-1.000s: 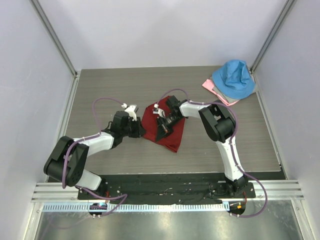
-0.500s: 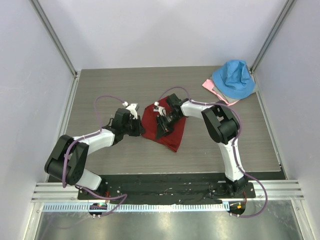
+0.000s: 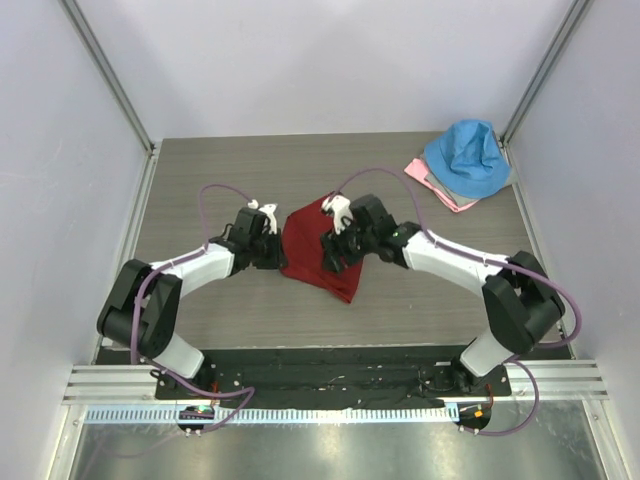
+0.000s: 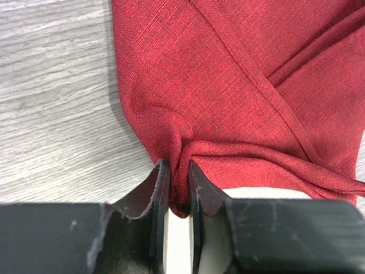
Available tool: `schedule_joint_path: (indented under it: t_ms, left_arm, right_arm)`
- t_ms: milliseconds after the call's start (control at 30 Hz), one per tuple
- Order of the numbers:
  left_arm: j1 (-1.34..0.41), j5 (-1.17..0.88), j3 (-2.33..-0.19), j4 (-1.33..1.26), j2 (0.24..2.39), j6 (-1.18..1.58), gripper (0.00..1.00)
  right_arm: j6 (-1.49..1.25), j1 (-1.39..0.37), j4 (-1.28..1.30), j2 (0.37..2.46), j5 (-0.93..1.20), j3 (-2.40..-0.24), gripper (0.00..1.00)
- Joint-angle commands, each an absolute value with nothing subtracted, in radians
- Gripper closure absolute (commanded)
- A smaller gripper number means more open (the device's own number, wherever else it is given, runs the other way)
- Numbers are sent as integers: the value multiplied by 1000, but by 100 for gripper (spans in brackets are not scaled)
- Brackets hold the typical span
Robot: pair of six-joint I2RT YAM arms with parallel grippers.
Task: Fold the napkin, place the utensils inside, and roll it up
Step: Roll the napkin with the utensil
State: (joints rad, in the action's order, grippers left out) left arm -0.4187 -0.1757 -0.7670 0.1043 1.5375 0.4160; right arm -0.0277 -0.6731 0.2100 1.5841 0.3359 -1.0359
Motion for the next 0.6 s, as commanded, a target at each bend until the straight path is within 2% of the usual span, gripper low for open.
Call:
schedule_joint_path:
  t_ms: [0,167,567]
  left_arm:
    - [-414,-178,-821,224,1568,434,100]
    - [-414,-193,-854,268,1582,445,100]
    - [-414,-187,-891,328,1577,446,100]
  right_arm:
    - [89,-796,101,1506,22,-910,33]
    - [152,-903,74,1479,-115,-864,31]
    - [215,-988,81,1531,-201,-845,34]
